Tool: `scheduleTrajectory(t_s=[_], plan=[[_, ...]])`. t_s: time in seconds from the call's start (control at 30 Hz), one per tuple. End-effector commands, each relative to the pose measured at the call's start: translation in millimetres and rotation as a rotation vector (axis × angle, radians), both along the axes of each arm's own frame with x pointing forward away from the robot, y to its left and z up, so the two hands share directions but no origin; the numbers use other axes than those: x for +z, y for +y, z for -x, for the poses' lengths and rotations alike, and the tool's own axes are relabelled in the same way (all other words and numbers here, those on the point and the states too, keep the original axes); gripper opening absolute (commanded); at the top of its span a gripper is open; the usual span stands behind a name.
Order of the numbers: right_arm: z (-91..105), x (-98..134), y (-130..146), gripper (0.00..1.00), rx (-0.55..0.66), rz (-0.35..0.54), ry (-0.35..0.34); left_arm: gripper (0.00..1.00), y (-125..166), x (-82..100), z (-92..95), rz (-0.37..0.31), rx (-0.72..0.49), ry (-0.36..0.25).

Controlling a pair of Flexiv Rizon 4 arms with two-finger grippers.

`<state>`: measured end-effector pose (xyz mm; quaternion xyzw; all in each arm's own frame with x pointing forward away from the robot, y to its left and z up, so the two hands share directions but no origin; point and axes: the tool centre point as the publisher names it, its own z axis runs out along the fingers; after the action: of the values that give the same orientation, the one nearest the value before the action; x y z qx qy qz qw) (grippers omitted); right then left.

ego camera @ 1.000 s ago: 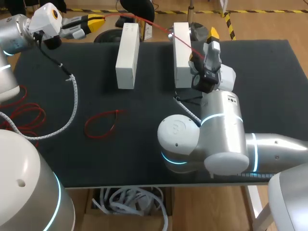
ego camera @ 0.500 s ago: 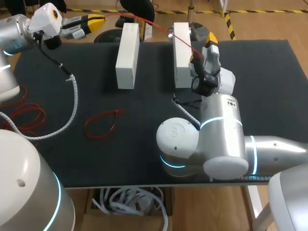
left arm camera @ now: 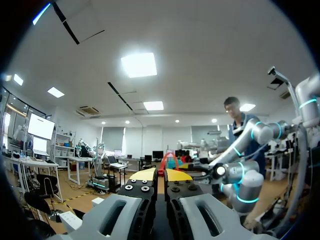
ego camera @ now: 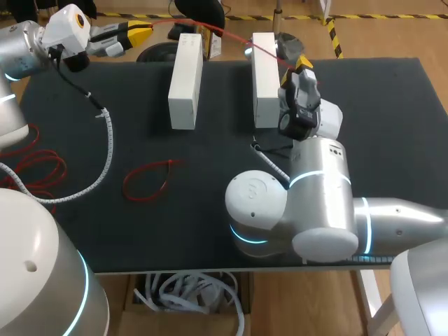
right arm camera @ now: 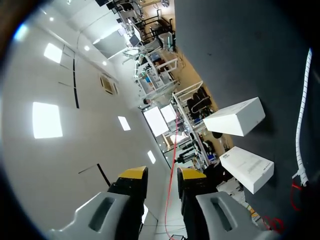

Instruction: Grab the tape and strap the tape.

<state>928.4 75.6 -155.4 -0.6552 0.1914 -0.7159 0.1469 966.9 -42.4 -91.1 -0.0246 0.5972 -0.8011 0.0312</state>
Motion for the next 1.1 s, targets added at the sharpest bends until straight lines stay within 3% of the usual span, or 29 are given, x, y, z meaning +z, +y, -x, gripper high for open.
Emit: scheduleTrajectory(t_s=[0.03,0.6,0.83,0.93,1.1], plan=[[-0.4,2.8,1.3,0.26,-0.008,0.002,0.005,0.0,0.8,-0.5,-0.8,0.0,-0.004,-0.001],[2.6,3.7,4.4,0.25,-0.006,-0.004,0.003,0.0,0.8,-0.5,-0.8,0.0,-0.004,-0.001],[2.6,3.4,4.9,0.11,-0.009,-0.004,0.005,0.0,0.8,-0.5,-0.8,0.0,-0.004,-0.001],[0.4,2.9,4.5,0.0,-0.021,0.001,0.009,0.0,0.8,-0.5,-0.8,0.0,-0.004,-0.001],[-4.2,5.4,1.6,0.0,-0.03,0.019,0.016,0.0,0.8,-0.5,-0.8,0.0,-0.004,-0.001]])
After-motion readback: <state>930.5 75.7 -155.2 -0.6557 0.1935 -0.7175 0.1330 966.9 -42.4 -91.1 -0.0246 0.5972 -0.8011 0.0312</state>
